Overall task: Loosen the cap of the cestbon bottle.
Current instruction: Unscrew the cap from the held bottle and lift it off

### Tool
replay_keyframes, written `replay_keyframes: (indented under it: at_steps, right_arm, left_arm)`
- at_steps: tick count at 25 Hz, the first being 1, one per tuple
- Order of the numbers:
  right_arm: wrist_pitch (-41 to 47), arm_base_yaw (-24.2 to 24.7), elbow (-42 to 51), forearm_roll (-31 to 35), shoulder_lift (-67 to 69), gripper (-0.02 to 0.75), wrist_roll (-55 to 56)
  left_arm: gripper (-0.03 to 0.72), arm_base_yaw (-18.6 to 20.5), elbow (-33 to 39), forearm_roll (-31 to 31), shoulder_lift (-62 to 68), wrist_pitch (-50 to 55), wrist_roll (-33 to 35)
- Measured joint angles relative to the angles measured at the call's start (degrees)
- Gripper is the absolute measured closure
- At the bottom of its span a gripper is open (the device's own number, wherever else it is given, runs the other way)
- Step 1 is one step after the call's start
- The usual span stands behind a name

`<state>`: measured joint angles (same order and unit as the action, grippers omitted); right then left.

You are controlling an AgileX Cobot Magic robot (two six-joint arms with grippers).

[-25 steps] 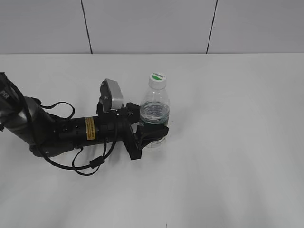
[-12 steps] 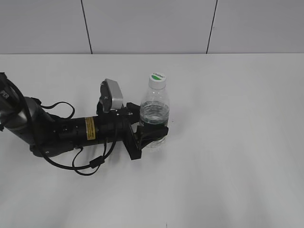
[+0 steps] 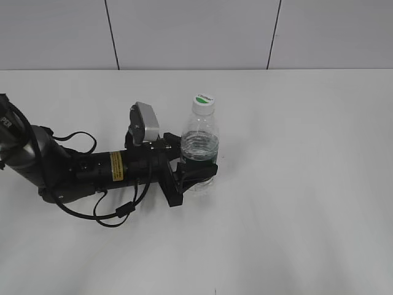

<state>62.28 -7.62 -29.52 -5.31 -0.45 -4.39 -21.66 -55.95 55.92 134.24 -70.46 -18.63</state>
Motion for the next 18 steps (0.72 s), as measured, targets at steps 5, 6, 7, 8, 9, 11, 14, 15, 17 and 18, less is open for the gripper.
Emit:
replay_keyframes:
  at_steps: [5, 6, 7, 8, 9, 11, 14, 15, 17, 18]
  right_arm:
    - [0.00, 0.00, 0.00, 0.00, 0.00, 0.151, 0.00]
    - [0.00, 0.00, 0.00, 0.00, 0.00, 0.151, 0.00]
    - [0.00, 0.00, 0.00, -0.12, 0.00, 0.151, -0.04]
    - [-0.07, 0.00, -0.07, -0.34, 0.00, 0.151, -0.48]
    - [-0.59, 0.00, -0.38, -0.42, 0.00, 0.151, -1.35]
    - [-3.22, 0.00, -1.31, -0.50, 1.45, 0.151, -2.99]
    - [-7.90, 0.00, -3.76, -0.53, 8.22, 0.151, -4.21]
    - [-8.95, 0.00, -5.02, -0.53, 11.45, 0.151, -4.38]
    - [-10.91, 0.00, -7.95, -0.57, 18.05, 0.151, -4.49]
    - [-11.81, 0.00, -9.81, -0.57, 21.85, 0.151, -4.49]
  left_arm:
    - [0.273, 0.00, 0.00, 0.00, 0.00, 0.00, 0.11]
    - [0.273, 0.00, 0.00, 0.00, 0.00, 0.00, 0.11]
    - [0.273, 0.00, 0.00, 0.00, 0.00, 0.00, 0.11]
    - [0.273, 0.00, 0.00, 0.00, 0.00, 0.00, 0.16]
    - [0.273, 0.00, 0.00, 0.00, 0.00, 0.00, 0.16]
    - [0.273, 0.00, 0.00, 0.00, 0.00, 0.00, 0.16]
    - [0.273, 0.00, 0.00, 0.00, 0.00, 0.00, 0.16]
    - [0.273, 0.00, 0.00, 0.00, 0.00, 0.00, 0.16]
    - [0.273, 0.00, 0.00, 0.00, 0.00, 0.00, 0.16]
    - [0.273, 0.00, 0.00, 0.00, 0.00, 0.00, 0.16]
